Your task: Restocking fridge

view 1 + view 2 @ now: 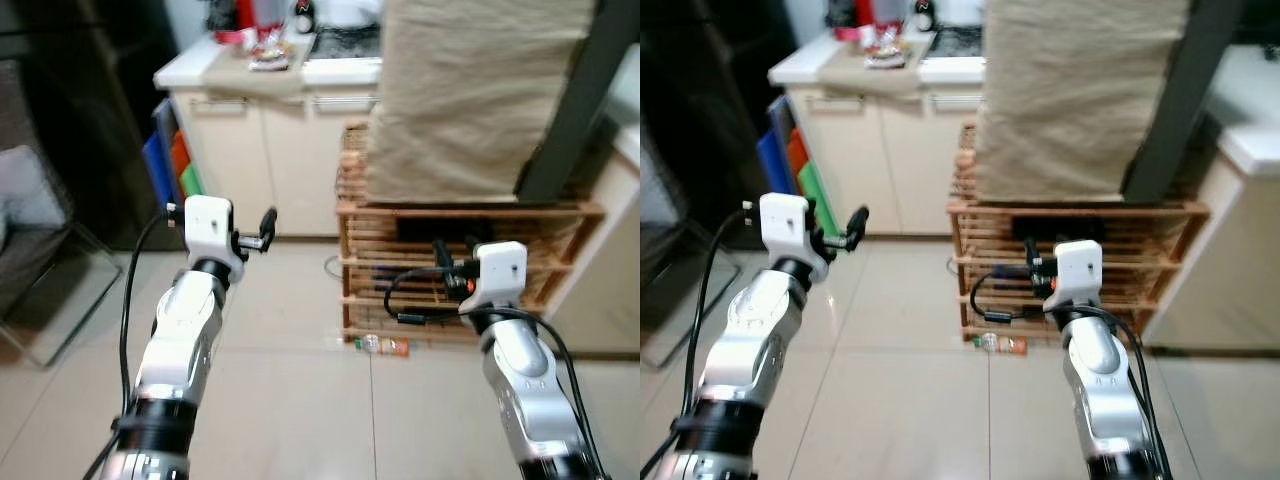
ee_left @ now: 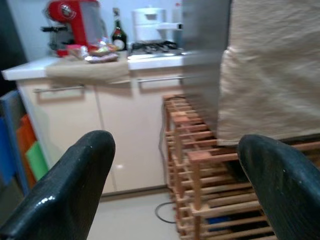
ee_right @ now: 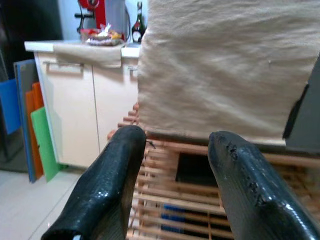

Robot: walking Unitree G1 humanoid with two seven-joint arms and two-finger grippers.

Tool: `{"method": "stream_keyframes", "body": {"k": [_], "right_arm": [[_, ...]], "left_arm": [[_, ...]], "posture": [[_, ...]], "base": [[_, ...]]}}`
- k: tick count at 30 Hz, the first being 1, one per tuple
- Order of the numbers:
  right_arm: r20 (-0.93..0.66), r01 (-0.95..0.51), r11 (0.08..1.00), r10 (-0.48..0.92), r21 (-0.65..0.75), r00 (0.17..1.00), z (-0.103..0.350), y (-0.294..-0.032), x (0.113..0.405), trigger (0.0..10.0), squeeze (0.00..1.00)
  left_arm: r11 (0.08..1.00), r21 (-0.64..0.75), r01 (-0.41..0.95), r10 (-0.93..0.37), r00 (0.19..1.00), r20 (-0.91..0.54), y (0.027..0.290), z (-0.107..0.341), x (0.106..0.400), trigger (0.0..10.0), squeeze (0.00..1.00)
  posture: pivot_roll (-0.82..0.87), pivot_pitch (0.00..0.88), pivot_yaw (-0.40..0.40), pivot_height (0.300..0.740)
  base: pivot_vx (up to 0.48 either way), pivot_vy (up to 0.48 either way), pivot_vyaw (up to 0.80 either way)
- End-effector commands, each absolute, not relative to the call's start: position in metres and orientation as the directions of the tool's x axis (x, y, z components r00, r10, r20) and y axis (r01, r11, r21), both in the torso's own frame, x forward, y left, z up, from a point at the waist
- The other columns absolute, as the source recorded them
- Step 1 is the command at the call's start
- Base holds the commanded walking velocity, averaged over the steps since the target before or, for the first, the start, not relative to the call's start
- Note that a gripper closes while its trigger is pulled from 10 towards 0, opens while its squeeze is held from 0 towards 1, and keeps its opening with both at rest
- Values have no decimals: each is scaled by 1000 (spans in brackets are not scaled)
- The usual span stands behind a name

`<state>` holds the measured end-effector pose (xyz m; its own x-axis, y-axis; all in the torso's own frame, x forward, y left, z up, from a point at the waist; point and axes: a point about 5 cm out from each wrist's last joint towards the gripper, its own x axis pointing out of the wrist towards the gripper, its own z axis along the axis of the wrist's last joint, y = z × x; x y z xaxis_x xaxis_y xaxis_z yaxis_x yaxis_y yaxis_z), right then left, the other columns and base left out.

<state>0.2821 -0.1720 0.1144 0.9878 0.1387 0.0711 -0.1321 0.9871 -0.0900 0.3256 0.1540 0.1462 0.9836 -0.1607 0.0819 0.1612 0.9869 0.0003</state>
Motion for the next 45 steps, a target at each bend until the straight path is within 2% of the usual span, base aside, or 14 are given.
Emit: {"method": "stream_keyframes", "body": {"k": [1,7,19,26,33,35,41,45], "right_arm": [[87,-135,987,143,-92,986,122,-172,283,10000,0],[92,-172,981,179,-85,979,125,-162,284,10000,0],[87,-188,979,194,-78,977,128,-160,295,10000,0],[79,-117,992,120,-43,990,131,-169,310,10000,0],[21,-29,996,27,84,999,126,-173,321,10000,0],[12,-6,997,5,73,1000,125,-176,323,10000,0],[-13,-8,1000,8,25,1000,118,-177,325,10000,0],[-64,15,999,-12,35,998,107,-182,323,10000,0]], "left_arm": [[989,3,147,-146,985,91,153,149,328,10000,0],[993,2,118,-117,989,87,154,148,331,10000,0],[998,-7,57,-56,994,90,161,147,333,10000,0],[998,-4,57,-56,995,81,163,144,333,10000,0],[997,-25,67,-65,996,66,163,141,328,10000,0],[997,-26,67,-65,996,68,165,142,325,10000,0],[997,-35,71,-70,997,16,168,137,319,10000,0],[993,-96,75,-84,992,-98,165,117,299,10000,0]], "posture": [[-203,0,128,740],[-197,0,117,740],[-186,0,107,740],[-176,0,94,740],[-157,0,80,740],[-146,0,69,740],[-132,0,52,740],[-108,0,33,740]], "base": [[379,292,0],[377,297,0],[378,296,0],[379,295,0],[379,294,0],[379,292,0],[377,296,0],[379,293,0]]}}
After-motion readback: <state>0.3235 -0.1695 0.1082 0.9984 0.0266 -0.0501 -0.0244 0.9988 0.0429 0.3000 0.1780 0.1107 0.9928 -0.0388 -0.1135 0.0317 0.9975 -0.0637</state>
